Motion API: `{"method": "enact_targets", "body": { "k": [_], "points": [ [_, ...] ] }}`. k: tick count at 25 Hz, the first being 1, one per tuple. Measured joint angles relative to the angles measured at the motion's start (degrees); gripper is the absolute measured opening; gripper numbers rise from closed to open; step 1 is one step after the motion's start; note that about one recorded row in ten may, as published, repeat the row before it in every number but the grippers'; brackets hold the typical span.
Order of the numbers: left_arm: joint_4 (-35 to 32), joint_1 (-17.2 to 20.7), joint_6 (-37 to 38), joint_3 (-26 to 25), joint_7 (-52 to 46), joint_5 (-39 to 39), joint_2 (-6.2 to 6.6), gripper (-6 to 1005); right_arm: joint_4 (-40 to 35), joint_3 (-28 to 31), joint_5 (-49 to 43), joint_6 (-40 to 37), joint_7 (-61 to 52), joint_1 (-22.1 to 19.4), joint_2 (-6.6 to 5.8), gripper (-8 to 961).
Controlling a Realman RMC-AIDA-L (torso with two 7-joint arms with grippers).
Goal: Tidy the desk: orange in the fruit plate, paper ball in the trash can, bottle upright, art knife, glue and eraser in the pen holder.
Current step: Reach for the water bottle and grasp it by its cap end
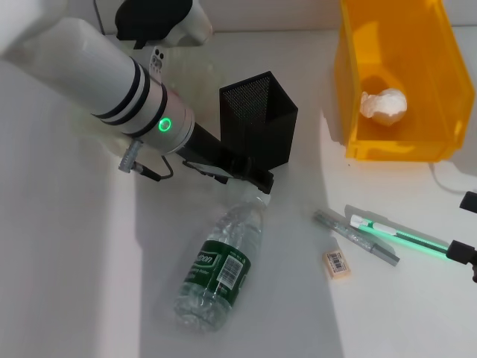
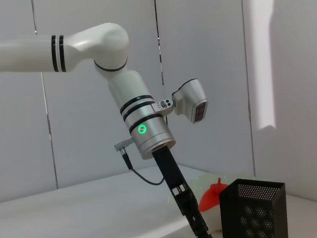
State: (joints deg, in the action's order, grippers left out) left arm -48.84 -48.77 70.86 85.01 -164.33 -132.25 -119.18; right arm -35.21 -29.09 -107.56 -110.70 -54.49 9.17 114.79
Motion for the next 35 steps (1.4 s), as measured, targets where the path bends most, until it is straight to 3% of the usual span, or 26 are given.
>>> {"method": "enact_targets", "body": {
  "k": [25,35],
  "points": [
    [1.21,1.49,-3.36,5.23,0.24,3.11,0.00,841,0.40,0.00,-0.05,0.06,0.00,-0.04,0.26,720],
    [1.21,1.49,-3.98,5.87,0.76,3.93,0.00,592,1.01,-0.01,-0.10,0.57,0.00,0.65,0.26,720]
  ]
}}
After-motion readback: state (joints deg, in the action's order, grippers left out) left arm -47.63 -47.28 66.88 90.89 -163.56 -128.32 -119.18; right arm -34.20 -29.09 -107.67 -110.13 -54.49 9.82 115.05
